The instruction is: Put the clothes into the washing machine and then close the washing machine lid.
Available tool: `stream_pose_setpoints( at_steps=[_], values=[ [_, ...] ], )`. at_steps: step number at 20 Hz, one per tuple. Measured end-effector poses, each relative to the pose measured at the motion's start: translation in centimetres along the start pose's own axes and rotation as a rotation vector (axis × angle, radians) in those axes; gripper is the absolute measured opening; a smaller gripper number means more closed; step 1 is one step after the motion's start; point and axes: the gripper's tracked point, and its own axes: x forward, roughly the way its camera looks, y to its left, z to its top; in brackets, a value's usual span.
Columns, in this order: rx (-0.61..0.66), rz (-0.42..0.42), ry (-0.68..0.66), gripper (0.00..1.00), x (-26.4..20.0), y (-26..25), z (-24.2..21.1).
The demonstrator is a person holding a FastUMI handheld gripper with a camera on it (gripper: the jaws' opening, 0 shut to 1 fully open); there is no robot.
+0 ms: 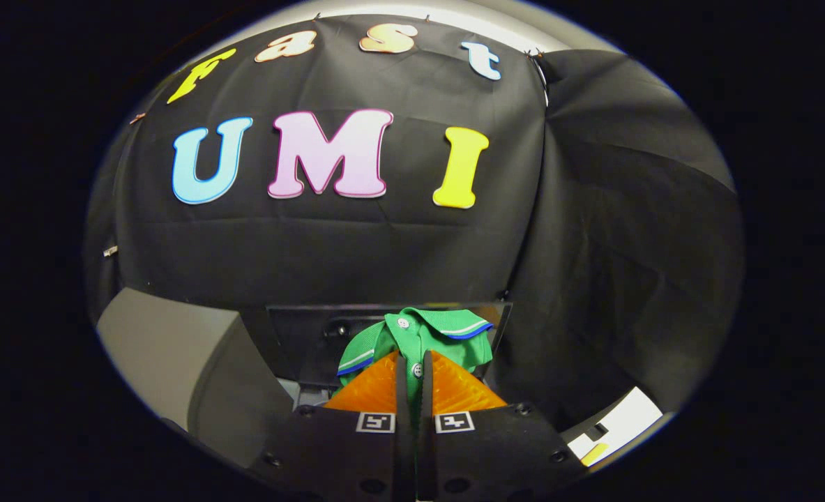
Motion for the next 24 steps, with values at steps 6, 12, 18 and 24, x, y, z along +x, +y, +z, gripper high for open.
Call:
stream_pose_setpoints(
  at_steps=[6, 12, 18, 24],
  values=[
    [-0.061, 0.007, 0.145, 0.07, 4.5, 1.2, -8.7],
    [-0.094, 0.014, 0.312, 0.07, 8.0, 1.9, -17.0],
    [-0.098, 0.054, 0.485, 0.07, 10.5, 2.6, -24.5],
    [-0.091, 0.131, 0.642, 0.06, 11.0, 2.6, -28.5]
  ],
)
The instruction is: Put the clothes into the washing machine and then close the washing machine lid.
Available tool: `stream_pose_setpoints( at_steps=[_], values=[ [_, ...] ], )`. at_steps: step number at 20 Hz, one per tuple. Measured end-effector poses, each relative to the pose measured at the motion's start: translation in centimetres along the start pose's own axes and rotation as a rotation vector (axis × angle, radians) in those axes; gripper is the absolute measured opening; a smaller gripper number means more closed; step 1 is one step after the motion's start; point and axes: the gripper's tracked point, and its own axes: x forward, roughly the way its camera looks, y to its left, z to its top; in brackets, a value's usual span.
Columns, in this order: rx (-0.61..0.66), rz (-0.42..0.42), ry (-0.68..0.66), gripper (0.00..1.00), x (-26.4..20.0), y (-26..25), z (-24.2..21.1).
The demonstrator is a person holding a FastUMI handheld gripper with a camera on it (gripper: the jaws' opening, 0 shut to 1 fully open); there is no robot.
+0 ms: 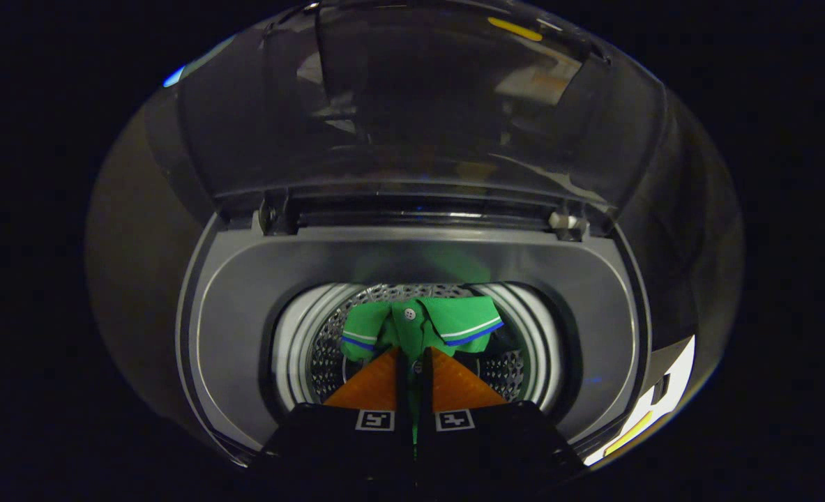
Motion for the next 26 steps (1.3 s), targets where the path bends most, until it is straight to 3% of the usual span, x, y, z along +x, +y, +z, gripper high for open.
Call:
stream_pose_setpoints(
  at_steps=[8, 12, 19, 26],
  values=[
    [-0.045, 0.037, 0.158, 0.1, 2.7, 0.6, -3.5],
    [-0.03, 0.026, 0.213, 1.0, 1.7, 0.4, -4.4],
    [-0.005, 0.005, 0.151, 1.0, 0.8, 0.0, -3.6],
    [0.042, 0.011, -0.098, 1.0, -8.6, -0.4, 4.9]
  ],
)
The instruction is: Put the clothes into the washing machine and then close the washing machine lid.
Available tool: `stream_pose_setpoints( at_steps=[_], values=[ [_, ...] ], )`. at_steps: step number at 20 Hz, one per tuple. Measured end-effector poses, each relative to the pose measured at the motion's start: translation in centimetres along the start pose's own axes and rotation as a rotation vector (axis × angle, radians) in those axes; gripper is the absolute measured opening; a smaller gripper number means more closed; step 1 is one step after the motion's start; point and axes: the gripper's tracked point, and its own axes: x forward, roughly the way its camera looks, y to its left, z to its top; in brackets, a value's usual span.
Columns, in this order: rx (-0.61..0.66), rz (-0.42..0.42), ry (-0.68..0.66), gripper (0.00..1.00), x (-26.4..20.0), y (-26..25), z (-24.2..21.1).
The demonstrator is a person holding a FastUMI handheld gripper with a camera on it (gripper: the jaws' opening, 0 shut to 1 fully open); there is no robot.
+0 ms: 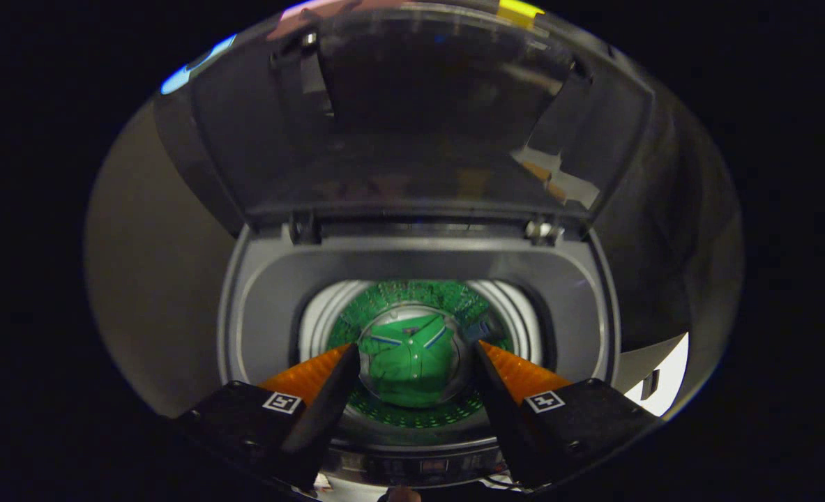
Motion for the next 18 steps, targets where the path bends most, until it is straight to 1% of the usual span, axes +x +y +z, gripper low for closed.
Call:
stream_pose_setpoints(
  at_steps=[4, 7, 9, 12, 16, 18],
  values=[
    [-0.001, -0.031, -0.167, 1.0, -5.0, -0.5, 7.8],
    [0.005, -0.029, -0.261, 1.0, -9.0, -0.2, 13.1],
    [0.031, -0.02, -0.301, 0.99, -10.5, 0.1, 16.0],
    [0.08, -0.007, -0.373, 0.99, -11.7, 0.1, 19.9],
    [0.096, -0.024, -0.42, 0.99, -12.4, -0.8, 23.5],
    [0.119, -0.026, -0.432, 0.99, -11.5, -1.0, 25.2]
  ],
)
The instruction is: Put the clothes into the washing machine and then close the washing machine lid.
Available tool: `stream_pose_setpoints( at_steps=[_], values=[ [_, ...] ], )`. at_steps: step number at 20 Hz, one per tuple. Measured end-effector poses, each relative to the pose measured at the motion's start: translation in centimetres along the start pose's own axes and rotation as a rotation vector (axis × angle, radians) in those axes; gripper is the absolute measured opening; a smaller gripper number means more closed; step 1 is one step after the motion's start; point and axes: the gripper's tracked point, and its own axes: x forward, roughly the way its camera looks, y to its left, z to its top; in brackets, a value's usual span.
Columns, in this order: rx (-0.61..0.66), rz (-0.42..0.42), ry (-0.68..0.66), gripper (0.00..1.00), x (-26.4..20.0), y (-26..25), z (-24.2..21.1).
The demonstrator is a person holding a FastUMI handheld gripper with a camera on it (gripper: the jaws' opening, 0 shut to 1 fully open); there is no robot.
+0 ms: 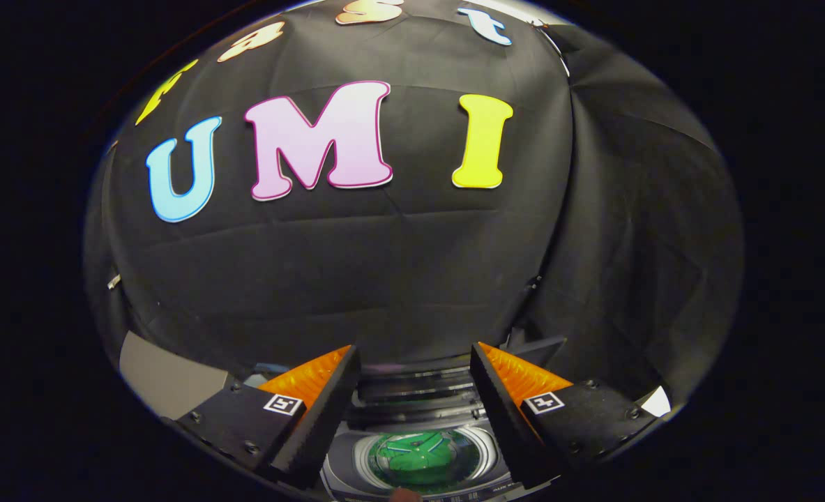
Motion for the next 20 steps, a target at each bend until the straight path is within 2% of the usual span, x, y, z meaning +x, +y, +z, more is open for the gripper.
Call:
stream_pose_setpoints(
  at_steps=[6, 10, 14, 20],
  values=[
    [0.013, 0.003, 0.028, 0.99, 7.3, 0.3, -0.4],
    [-0.034, -0.013, 0.06, 1.0, 10.6, 0.1, -1.6],
    [-0.039, -0.027, 0.124, 0.99, 11.9, -1.0, -4.8],
    [-0.04, -0.023, 0.088, 1.0, 9.8, -1.5, -5.5]
  ],
)
